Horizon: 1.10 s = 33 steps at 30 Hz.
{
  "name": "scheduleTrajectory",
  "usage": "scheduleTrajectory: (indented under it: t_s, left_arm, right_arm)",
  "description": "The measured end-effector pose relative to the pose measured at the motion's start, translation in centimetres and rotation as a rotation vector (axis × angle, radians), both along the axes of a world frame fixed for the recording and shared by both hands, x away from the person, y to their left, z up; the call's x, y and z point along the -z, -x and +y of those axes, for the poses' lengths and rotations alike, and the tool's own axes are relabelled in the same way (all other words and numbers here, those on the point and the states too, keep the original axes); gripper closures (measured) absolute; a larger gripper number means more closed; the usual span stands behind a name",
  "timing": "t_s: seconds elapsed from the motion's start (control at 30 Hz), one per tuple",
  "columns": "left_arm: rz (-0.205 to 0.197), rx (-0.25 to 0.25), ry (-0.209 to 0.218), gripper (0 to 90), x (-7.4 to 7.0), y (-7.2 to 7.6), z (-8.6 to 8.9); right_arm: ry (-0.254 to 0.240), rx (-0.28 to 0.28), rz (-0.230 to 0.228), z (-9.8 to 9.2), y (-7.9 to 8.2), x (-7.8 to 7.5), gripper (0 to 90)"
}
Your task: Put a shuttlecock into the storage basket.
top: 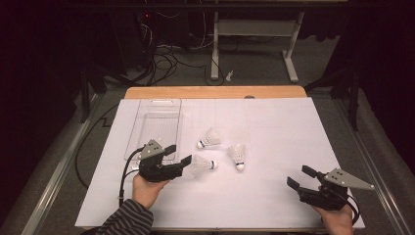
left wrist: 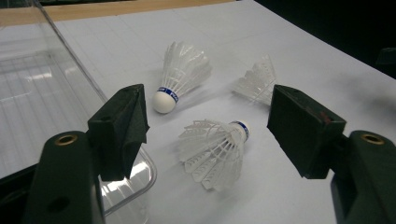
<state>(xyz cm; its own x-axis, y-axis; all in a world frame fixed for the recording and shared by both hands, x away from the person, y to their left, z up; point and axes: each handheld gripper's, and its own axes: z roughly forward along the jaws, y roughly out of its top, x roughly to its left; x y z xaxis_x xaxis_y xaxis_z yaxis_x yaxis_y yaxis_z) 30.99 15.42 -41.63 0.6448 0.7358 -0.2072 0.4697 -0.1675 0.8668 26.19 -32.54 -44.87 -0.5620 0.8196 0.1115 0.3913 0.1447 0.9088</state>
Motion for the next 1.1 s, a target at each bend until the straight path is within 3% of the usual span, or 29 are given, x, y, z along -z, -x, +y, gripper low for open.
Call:
scheduleTrajectory:
  t_s: [0.8, 0.97, 1.1]
  left_arm:
    - [0.020, 0.036, -0.024, 30.0, -0.8, -1.6, -3.0]
    - [0.032, 0.048, -0.036, 31.5, -1.3, -1.8, -3.6]
    - [0.064, 0.063, -0.051, 33.4, -1.5, -2.2, -4.0]
  right_arm:
    - [-0.002, -0.006, -0.004, 0.1, 0.0, -0.1, 26.0]
    - [-0.001, -0.009, -0.004, 0.1, 0.0, 0.0, 26.0]
    - [-0.001, -0.010, -0.004, 0.0, 0.0, 0.0, 25.9]
